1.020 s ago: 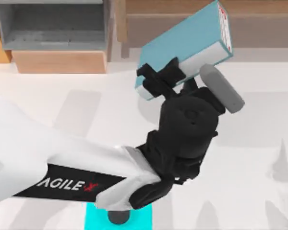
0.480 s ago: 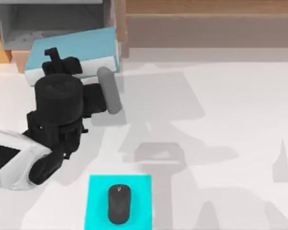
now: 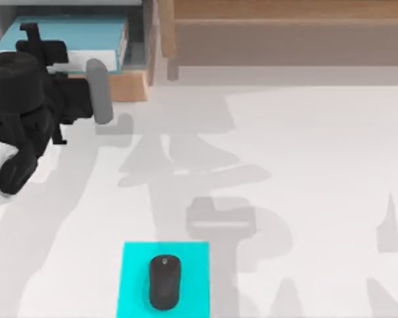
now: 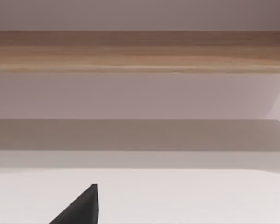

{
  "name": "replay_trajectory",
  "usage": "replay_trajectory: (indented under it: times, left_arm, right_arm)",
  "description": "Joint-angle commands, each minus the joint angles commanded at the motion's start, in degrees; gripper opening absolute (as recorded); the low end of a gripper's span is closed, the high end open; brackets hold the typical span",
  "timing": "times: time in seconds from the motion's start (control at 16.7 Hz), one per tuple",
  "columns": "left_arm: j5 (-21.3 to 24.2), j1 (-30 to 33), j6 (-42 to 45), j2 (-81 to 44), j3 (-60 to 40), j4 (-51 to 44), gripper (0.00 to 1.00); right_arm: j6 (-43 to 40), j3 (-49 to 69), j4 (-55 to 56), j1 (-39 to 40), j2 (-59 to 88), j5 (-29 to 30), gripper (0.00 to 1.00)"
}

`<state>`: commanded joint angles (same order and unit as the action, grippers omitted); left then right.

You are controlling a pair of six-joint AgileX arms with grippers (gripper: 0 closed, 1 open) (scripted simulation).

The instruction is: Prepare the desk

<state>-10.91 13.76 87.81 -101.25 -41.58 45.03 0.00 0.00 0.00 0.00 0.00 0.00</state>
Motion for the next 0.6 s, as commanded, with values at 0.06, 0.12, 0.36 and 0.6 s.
replay_trajectory:
  times: [0.06,0.12,0.36,0.6]
  left_arm:
    - [0.69,-0.41,0.32,-0.44,-0.36,-0.24,0.00]
    - [0.69,-0.41,0.32,-0.44,-0.36,-0.24,0.00]
    - [0.57,-0.20,0.34,-0.24,-0.17,-0.14,0.00]
    - [1.01,-0.71,0.54,-3.09,-3.31,-0.45,0.00]
  right_arm:
    - [0.00,0.00,0.00,0.00,0.00,0.00,1.00]
    - [0.00,0.00,0.00,0.00,0.00,0.00,1.00]
    - [0.00,0.00,0.00,0.00,0.00,0.00,1.00]
    - [0.00,0.00,0.00,0.00,0.00,0.00,1.00]
